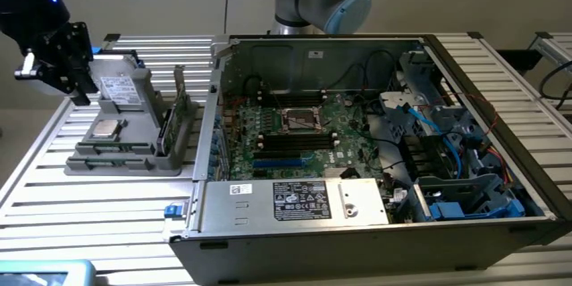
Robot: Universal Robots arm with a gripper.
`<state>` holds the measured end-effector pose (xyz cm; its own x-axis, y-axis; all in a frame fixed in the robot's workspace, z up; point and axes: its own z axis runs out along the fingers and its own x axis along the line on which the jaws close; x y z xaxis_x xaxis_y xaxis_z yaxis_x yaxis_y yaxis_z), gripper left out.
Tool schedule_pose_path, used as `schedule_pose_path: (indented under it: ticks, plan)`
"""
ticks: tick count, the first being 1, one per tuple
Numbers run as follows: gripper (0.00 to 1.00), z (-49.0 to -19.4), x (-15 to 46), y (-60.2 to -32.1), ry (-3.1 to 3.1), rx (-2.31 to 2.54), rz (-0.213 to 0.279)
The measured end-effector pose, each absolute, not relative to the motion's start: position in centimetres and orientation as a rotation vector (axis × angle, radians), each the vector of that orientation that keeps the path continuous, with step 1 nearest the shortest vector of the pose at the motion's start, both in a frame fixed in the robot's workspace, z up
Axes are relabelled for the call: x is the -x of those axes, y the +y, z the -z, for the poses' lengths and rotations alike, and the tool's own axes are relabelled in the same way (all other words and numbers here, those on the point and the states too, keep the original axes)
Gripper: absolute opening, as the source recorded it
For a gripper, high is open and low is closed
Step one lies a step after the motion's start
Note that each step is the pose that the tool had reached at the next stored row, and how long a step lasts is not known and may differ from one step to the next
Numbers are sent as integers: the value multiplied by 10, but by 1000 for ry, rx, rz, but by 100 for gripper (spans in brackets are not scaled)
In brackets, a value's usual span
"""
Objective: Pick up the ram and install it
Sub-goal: 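Pick up the ram and move it above insertion slot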
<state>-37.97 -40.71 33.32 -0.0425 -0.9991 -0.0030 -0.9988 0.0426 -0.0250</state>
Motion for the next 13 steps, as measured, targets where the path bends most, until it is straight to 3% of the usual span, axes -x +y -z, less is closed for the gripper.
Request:
schedule_pose_path:
  ticks: [13]
  plan:
    - [36, -312, 381, -421, 2249, 2168, 27]
